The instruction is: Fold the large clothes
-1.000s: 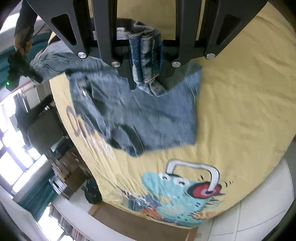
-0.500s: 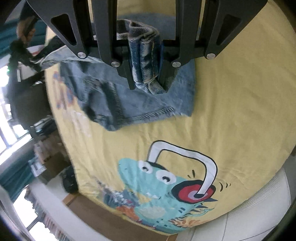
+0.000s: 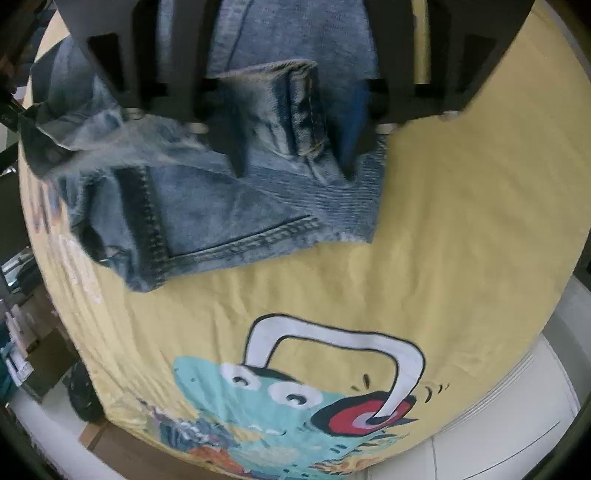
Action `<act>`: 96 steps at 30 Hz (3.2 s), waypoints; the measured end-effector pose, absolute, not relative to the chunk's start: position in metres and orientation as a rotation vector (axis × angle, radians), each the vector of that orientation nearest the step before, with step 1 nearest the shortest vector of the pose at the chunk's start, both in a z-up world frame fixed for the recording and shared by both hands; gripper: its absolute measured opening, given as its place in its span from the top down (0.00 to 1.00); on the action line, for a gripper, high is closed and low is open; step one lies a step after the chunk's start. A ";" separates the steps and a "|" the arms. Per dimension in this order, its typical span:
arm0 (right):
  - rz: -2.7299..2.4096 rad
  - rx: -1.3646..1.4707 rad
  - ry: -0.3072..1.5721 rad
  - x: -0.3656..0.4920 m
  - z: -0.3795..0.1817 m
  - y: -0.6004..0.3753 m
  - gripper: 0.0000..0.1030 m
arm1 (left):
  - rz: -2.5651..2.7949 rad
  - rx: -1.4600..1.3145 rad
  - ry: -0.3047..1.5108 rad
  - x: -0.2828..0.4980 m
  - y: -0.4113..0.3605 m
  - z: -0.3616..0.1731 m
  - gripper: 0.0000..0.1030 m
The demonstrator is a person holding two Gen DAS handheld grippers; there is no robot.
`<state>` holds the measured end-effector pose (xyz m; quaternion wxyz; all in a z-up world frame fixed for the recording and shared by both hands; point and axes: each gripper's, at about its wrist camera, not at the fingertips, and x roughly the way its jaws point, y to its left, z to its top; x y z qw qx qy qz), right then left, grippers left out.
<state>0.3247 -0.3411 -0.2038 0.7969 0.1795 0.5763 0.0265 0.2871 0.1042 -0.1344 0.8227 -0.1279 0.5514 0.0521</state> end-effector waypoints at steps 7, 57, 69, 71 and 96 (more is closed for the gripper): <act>0.056 0.353 1.141 0.307 -0.164 -0.339 0.19 | 0.098 -0.304 1.067 0.275 0.103 -0.098 0.03; 0.158 0.163 1.233 0.296 -0.214 -0.259 0.91 | 0.012 0.223 1.102 0.284 -0.031 -0.183 0.93; 0.174 0.045 1.149 0.236 -0.178 -0.256 0.20 | -0.015 0.015 1.086 0.242 0.003 -0.141 0.04; 0.168 -0.001 1.132 0.231 -0.178 -0.243 0.19 | -0.022 0.004 1.063 0.230 -0.001 -0.138 0.01; 0.132 0.040 1.129 0.201 -0.228 -0.258 0.00 | 0.007 0.035 1.098 0.192 0.032 -0.195 0.01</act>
